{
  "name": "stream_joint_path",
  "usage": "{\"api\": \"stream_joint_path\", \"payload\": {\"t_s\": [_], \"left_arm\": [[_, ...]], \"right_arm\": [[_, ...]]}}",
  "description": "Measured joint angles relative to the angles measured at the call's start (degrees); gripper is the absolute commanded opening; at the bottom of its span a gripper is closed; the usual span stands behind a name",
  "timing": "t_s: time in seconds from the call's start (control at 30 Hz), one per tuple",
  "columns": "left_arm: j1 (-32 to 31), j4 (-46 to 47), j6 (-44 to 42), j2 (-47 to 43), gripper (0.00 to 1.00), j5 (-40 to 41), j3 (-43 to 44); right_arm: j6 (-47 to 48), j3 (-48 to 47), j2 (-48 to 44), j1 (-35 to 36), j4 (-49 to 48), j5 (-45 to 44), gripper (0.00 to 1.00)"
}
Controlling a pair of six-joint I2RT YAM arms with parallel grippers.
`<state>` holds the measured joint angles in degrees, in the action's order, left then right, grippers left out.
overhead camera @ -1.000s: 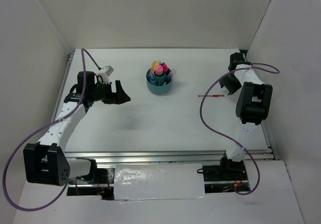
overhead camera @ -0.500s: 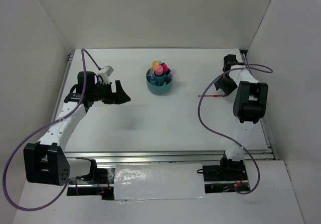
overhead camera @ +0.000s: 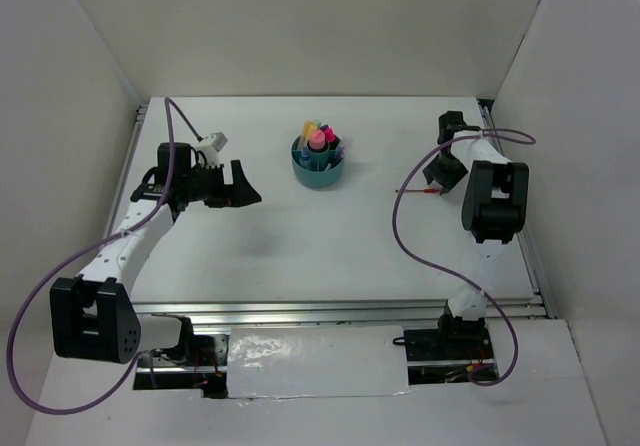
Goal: Sort the stationery into containers
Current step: Grab a piece of stationery with the right arm
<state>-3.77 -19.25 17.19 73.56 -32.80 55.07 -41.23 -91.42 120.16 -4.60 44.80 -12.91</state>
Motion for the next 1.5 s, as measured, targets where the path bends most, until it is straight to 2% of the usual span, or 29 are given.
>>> {"api": "stream_joint_path", "payload": {"t_s": [0.17, 0.37, 0.5, 0.53, 0.6, 0.67, 0.7, 0.77, 0.8, 0.9, 0.97, 1.03, 1.07, 1.1, 1.37, 1.5], "left_arm": [[0.02, -0.02, 0.79, 0.24, 0.99, 0.00, 0.00], [0.17, -0.02, 1.01, 0.26, 0.99, 0.00, 0.00], [0.26, 0.00, 1.03, 0.31, 0.99, 0.00, 0.00], [0.26, -0.02, 1.03, 0.42, 0.99, 0.00, 0.00], [0.26, 0.00, 1.03, 0.61, 0.99, 0.00, 0.00], [0.28, -0.02, 1.03, 0.74, 0.99, 0.00, 0.00], [0.26, 0.00, 1.03, 0.85, 0.99, 0.00, 0.02], [0.26, -0.02, 1.03, 1.09, 0.99, 0.00, 0.02], [0.28, -0.02, 1.03, 1.25, 0.99, -0.02, 0.02], [0.28, -0.07, 1.03, 1.42, 0.99, 0.00, 0.02], [0.28, -0.04, 1.01, 1.42, 0.99, 0.00, 0.02], [0.28, -0.07, 1.01, 1.42, 0.99, 0.00, 0.02], [0.28, -0.07, 0.98, 1.42, 0.99, 0.00, 0.02], [0.28, -0.07, 0.98, 1.42, 0.99, 0.00, 0.02], [0.61, -0.55, 0.63, 1.36, 0.99, -0.02, 0.02], [0.98, -0.98, -0.33, 0.20, 0.99, -0.22, 0.02]], "right_arm": [[0.33, 0.09, 0.17, 0.92, 0.02, -0.48, 0.52], [2.14, -0.48, 0.96, 1.75, 0.28, -1.31, 0.40], [3.87, -1.57, 2.25, 1.73, 0.26, -1.46, 0.22], [4.26, -1.57, 2.36, 1.73, 0.31, -1.46, 0.14], [4.90, -1.57, 2.36, 1.66, 0.33, -1.40, 0.08], [5.35, -1.60, 2.36, 1.60, 0.26, -1.27, 0.15], [5.55, -1.60, 2.34, 1.57, 0.26, -1.22, 0.22], [5.88, -1.60, 2.36, 1.55, 0.17, -1.22, 0.29], [6.19, -1.60, 2.36, 1.49, 0.20, -1.14, 0.36], [6.54, -1.62, 2.43, 1.31, 0.37, -1.11, 0.40], [6.64, -1.99, 2.62, 1.18, 0.59, -1.09, 0.38], [6.91, -2.80, 3.10, 1.05, 0.70, -0.96, 0.28], [7.17, -3.13, 3.34, 0.98, 0.68, -0.72, 0.11], [7.65, -3.37, 3.50, 0.90, 0.63, -0.37, 0.01], [10.69, -2.99, 2.25, 0.46, -0.70, 5.03, 0.00], [15.15, 3.54, -7.37, 2.91, -4.57, 9.66, 0.00]]}}
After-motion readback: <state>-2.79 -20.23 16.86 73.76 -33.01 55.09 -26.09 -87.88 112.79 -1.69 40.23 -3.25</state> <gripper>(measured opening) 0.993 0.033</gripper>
